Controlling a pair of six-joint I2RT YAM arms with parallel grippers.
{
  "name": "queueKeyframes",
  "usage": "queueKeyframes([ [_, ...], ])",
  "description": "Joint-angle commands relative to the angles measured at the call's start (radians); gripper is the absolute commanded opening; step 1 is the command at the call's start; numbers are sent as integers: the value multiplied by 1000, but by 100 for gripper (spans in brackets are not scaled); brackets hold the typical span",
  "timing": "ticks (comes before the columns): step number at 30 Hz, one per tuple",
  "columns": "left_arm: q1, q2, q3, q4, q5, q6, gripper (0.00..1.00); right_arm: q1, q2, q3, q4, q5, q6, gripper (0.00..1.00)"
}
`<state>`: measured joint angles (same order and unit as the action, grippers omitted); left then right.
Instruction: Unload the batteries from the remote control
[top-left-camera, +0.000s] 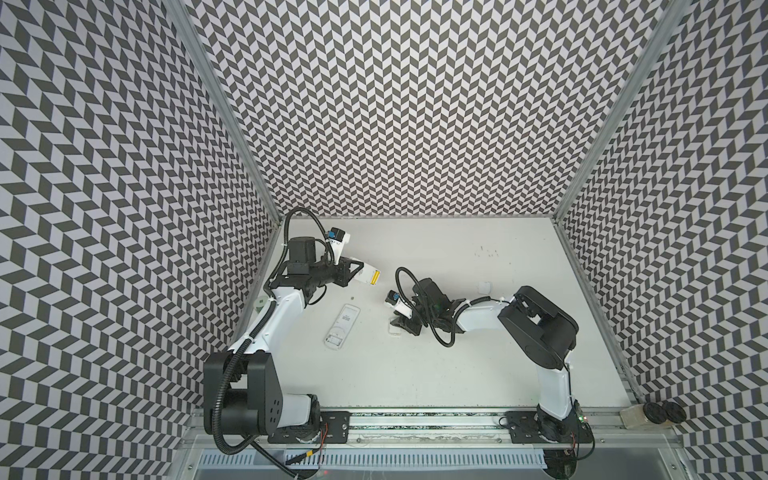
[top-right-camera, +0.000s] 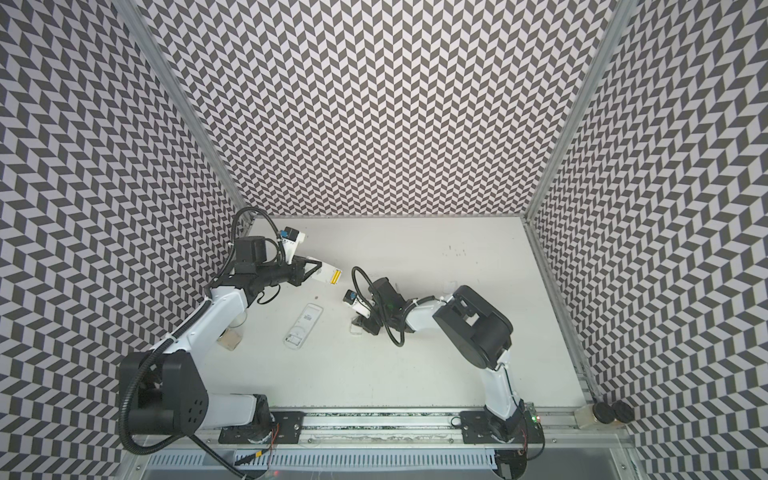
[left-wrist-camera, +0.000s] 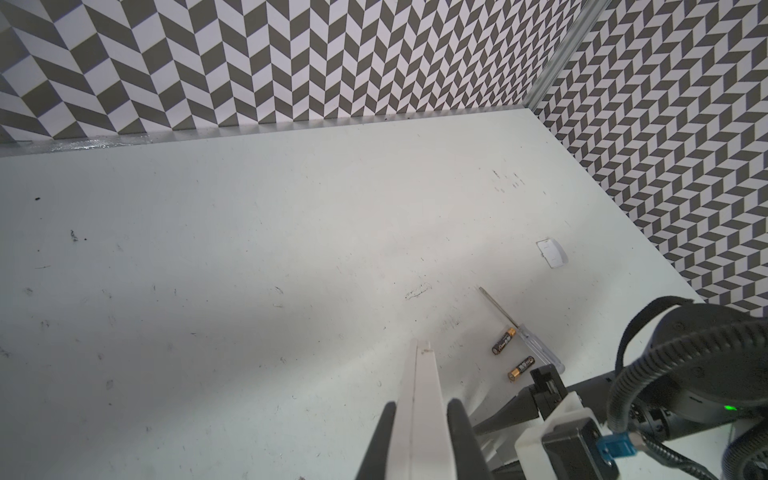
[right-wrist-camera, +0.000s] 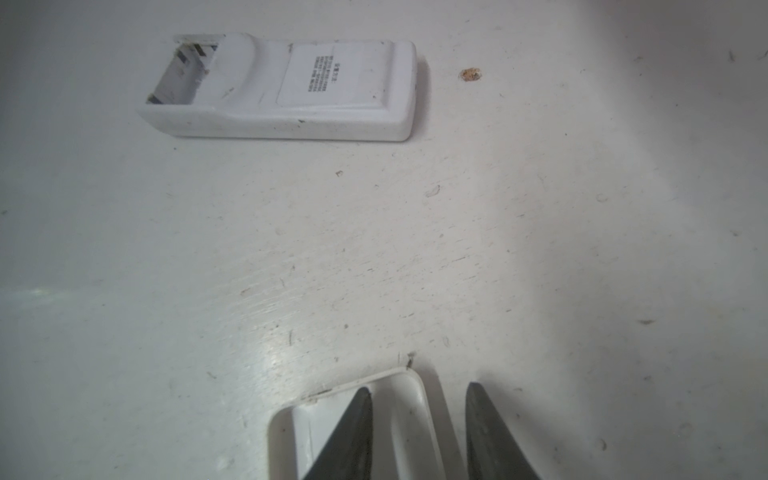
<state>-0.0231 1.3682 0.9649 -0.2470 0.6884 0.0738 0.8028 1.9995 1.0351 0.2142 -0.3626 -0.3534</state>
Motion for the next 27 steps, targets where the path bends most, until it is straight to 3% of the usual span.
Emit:
queueKeyframes([
  [1,9,-5,-2,29,30,-8,0,1,23,7,-24,10,-24,24],
  [7,13,-4,-9,39,31,-18,0,-1,-21,-24,-2,24,-36,4],
  [11,17,2,1,28,17,-11,0,-11,-91,-35,-8,24,-24,3],
  [16,18,16,-20,61,53,-64,0,-77,-242,-116,71,-15,95,2],
  [21,18,42,-107,192,101,-212,0,-186,-417,-265,155,13,253,2],
  [27,14,79,-200,362,139,-402,0,-290,-560,-409,122,185,417,3],
])
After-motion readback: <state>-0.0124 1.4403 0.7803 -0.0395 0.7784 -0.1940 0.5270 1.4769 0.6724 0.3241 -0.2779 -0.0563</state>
